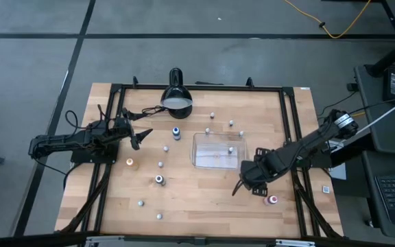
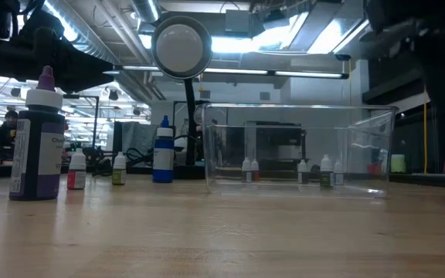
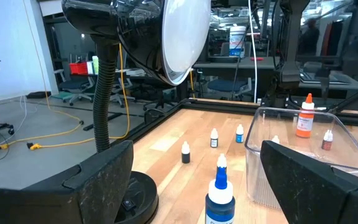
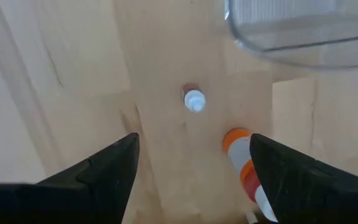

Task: Pick & Place food coloring
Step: Put the small red food coloring bottle into the transparent bin

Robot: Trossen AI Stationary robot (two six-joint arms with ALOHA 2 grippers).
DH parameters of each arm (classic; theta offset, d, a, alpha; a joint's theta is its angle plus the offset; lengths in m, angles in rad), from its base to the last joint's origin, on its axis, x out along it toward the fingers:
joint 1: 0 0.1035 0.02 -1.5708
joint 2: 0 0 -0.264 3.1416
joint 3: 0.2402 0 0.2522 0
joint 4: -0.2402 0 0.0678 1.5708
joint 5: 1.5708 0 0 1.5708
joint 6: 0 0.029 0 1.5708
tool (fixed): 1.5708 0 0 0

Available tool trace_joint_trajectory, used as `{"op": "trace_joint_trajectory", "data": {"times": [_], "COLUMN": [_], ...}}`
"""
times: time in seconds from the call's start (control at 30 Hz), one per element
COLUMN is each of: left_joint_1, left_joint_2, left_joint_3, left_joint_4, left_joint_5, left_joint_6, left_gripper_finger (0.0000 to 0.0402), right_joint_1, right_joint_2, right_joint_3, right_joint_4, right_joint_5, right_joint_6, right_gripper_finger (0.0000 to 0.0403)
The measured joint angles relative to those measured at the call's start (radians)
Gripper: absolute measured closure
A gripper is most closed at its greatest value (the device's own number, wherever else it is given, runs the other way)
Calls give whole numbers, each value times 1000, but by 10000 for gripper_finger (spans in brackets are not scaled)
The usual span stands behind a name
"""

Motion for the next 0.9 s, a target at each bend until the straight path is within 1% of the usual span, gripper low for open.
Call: {"op": "trace_joint_trajectory", "data": {"times": [0.23,0.4,0.63,0.9], "left_joint_1": [0,0,0,0], "left_joint_2": [0,0,0,0], "left_joint_3": [0,0,0,0], "left_joint_4": [0,0,0,0], "left_joint_5": [0,0,0,0], "left_joint_6": [0,0,0,0], "left_gripper_finger": [54,54,54,54], "right_joint_1": [12,13,-1,-22], "right_joint_2": [0,0,1,2], "right_joint_3": [-81,-88,-88,-186], "right_joint_4": [55,116,142,234], "right_joint_5": [18,50,118,96], "right_joint_6": [-37,-81,-112,-84], "right_gripper_finger": [96,96,96,96]}}
